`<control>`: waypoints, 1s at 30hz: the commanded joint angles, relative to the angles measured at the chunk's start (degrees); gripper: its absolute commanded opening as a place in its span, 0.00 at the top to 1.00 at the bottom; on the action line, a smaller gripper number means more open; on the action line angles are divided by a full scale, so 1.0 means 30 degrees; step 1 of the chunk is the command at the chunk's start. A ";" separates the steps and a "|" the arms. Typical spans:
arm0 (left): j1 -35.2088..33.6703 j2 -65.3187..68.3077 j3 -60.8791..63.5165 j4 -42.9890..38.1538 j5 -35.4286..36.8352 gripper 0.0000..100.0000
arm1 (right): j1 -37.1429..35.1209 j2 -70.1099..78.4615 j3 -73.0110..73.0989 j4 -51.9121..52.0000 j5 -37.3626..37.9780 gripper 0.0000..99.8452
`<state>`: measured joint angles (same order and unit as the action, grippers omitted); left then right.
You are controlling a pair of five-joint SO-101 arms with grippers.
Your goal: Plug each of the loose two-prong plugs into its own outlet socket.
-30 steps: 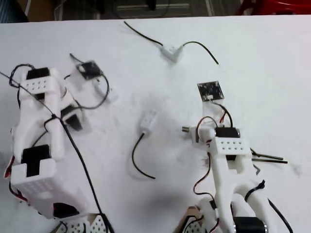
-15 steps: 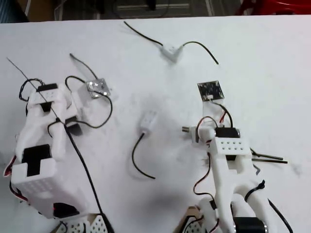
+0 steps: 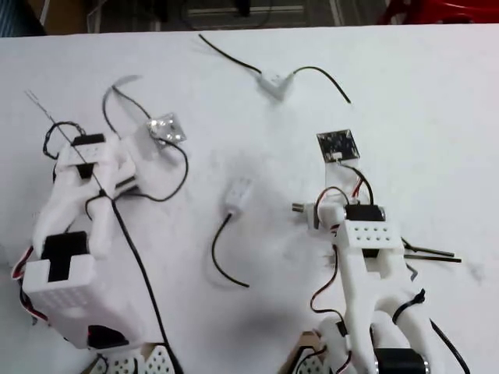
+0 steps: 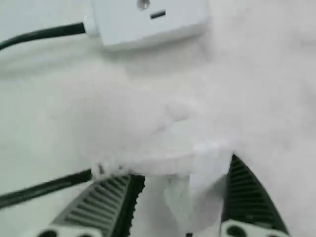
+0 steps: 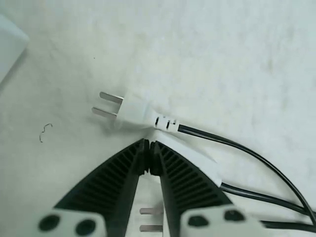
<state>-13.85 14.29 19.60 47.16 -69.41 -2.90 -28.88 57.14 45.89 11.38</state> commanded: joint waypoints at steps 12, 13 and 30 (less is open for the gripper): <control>0.1128 -0.0190 -0.4366 -0.0469 0.5451 0.98 | -0.0161 -0.0630 -0.0088 -0.0278 -0.0029 0.98; 0.1451 -0.0220 -0.4982 -0.0205 0.5714 0.98 | -0.0161 -0.0630 -0.0088 -0.0278 -0.0029 0.98; 0.6168 0.8484 -2.0396 0.1817 0.8000 0.98 | -0.0161 -0.0630 -0.0088 -0.0278 -0.0059 0.98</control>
<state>5.23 31.25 -25.85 50.68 -48.13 -2.90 -28.88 57.14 45.89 11.38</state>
